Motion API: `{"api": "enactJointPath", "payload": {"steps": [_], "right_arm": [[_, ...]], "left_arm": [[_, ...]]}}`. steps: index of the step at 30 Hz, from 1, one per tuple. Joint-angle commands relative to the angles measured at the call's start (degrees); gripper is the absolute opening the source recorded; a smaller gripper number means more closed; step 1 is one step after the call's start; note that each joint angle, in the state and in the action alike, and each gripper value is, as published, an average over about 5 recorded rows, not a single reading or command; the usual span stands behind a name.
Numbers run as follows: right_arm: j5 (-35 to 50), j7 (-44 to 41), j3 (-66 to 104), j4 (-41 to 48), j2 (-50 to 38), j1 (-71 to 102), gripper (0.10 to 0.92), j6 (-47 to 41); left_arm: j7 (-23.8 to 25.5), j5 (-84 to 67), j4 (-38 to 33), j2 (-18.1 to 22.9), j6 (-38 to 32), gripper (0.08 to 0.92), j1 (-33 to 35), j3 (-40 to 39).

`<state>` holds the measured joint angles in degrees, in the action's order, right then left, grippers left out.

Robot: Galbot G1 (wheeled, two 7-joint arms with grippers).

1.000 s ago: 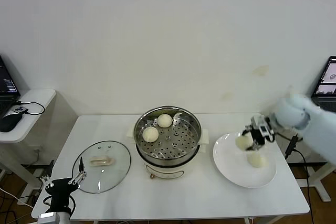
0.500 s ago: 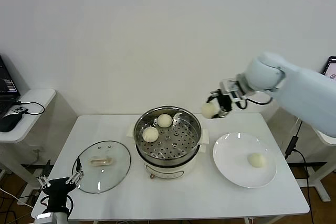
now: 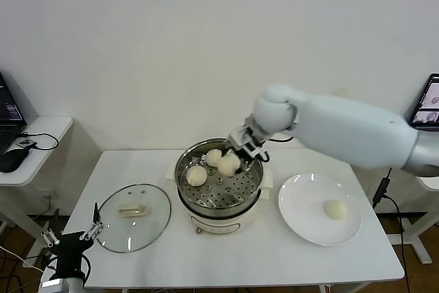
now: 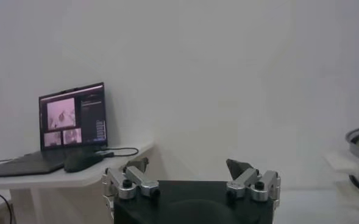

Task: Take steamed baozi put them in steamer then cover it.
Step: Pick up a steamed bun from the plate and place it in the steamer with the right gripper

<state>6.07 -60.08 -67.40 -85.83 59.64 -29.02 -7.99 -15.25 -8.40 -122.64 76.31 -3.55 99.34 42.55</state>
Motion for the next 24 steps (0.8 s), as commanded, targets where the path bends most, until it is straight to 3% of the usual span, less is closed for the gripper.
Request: {"api": "enactJointPath", "payload": {"steps": [1, 13, 24], "right_arm": [[-3.5, -0.6, -4.4, 1.4, 6.3, 2.1, 0.644, 7.6], [-6.7, -1.0, -4.7, 2.4, 6.9, 3.5, 0.652, 11.0], [-6.1, -0.3, -2.0, 1.5, 2.5, 0.2, 0.818, 10.3]], "left_arm": [[0.0, -0.3, -0.3, 0.1, -0.1, 0.823, -0.1, 0.1], [-0.3, -0.7, 0.2, 0.1, -0.3, 0.823, -0.3, 0.1], [-0.3, -0.8, 0.2, 0.0, -0.3, 0.823, -0.3, 0.2]]}}
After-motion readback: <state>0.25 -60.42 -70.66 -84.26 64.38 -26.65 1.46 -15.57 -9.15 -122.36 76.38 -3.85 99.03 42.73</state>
